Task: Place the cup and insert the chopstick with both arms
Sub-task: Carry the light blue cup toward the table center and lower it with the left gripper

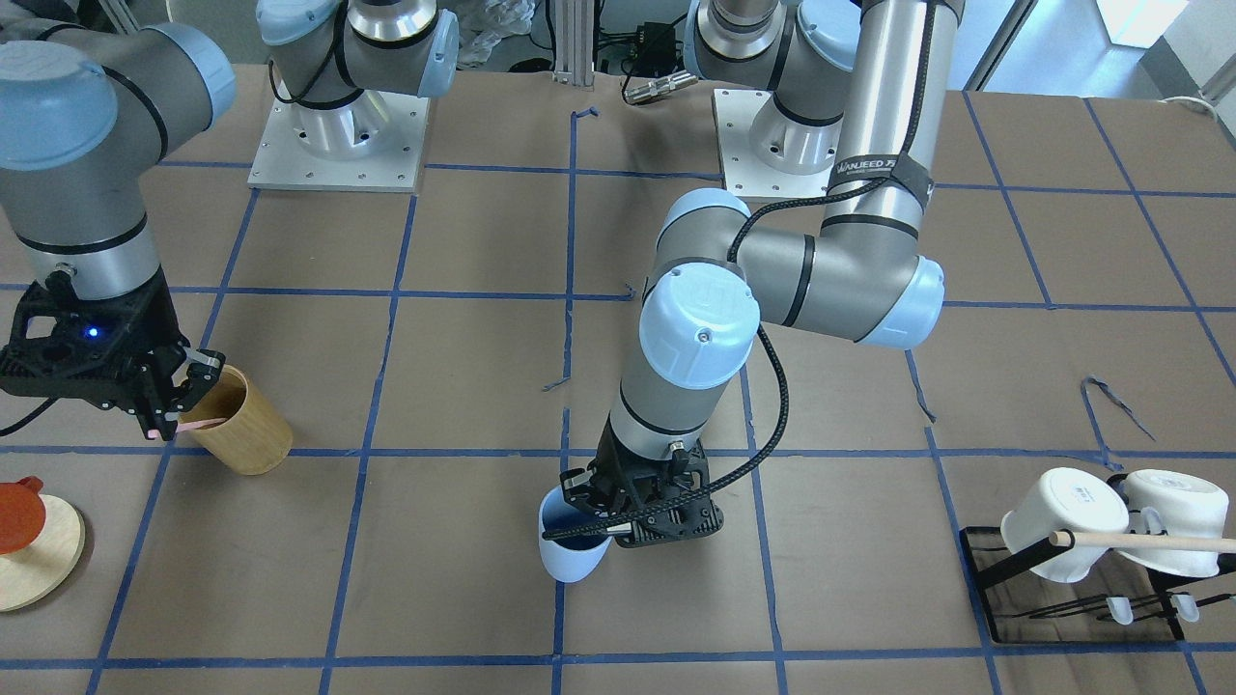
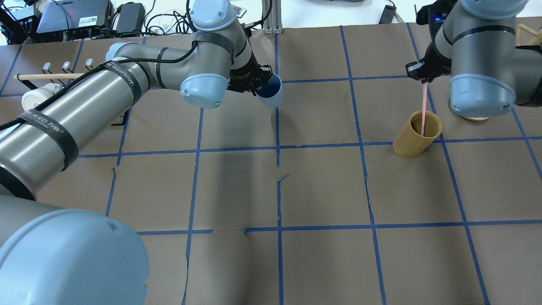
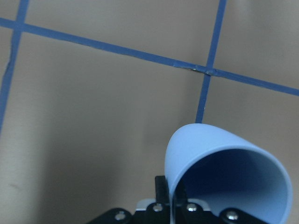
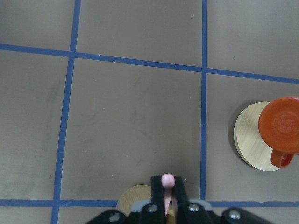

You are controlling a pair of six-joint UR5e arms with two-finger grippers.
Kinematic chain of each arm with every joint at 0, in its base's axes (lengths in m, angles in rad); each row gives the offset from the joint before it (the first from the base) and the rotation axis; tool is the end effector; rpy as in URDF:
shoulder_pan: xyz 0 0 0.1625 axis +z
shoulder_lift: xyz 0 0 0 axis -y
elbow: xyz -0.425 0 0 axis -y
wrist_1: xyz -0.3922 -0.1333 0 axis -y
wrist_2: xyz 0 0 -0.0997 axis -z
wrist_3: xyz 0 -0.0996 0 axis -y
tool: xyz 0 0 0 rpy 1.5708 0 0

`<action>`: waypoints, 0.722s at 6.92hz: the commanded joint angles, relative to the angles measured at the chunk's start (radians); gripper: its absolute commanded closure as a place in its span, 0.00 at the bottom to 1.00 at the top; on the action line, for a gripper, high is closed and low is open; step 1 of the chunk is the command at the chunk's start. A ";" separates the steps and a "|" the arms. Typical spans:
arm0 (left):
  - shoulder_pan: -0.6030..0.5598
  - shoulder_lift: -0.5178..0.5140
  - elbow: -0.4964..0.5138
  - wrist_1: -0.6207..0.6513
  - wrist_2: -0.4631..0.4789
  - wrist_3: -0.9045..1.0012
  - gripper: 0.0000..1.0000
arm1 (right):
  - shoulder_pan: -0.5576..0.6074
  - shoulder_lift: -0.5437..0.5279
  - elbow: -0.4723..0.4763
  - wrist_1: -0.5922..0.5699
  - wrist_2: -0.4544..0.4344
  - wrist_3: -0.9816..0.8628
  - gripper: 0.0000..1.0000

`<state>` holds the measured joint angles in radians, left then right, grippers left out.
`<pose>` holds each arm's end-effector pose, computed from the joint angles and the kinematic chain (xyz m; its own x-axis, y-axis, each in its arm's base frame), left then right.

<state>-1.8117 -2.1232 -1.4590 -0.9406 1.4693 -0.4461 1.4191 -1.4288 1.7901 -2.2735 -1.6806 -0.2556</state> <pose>-0.3049 -0.6401 0.2785 -0.9686 -0.1806 0.1711 -0.2035 0.9708 -0.1271 0.0372 -0.5662 0.3847 -0.9813 -0.0551 0.1846 -0.1092 0.9483 -0.2978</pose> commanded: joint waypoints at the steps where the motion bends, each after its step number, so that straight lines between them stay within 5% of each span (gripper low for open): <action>1: -0.009 -0.006 -0.021 -0.018 0.006 0.000 1.00 | -0.002 -0.002 -0.044 0.006 0.002 0.004 1.00; 3: -0.008 0.000 -0.064 -0.009 0.006 0.012 0.94 | -0.002 -0.008 -0.084 0.017 0.002 0.004 1.00; 4: -0.008 0.003 -0.063 -0.006 0.006 0.012 0.77 | 0.000 -0.030 -0.098 0.044 0.005 0.006 1.00; 5: -0.008 0.020 -0.055 -0.009 0.005 0.013 0.41 | 0.001 -0.044 -0.106 0.049 0.006 0.016 1.00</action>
<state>-1.8195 -2.1176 -1.5179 -0.9487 1.4754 -0.4349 1.4188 -1.4545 1.6977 -2.2375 -1.6761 -0.2480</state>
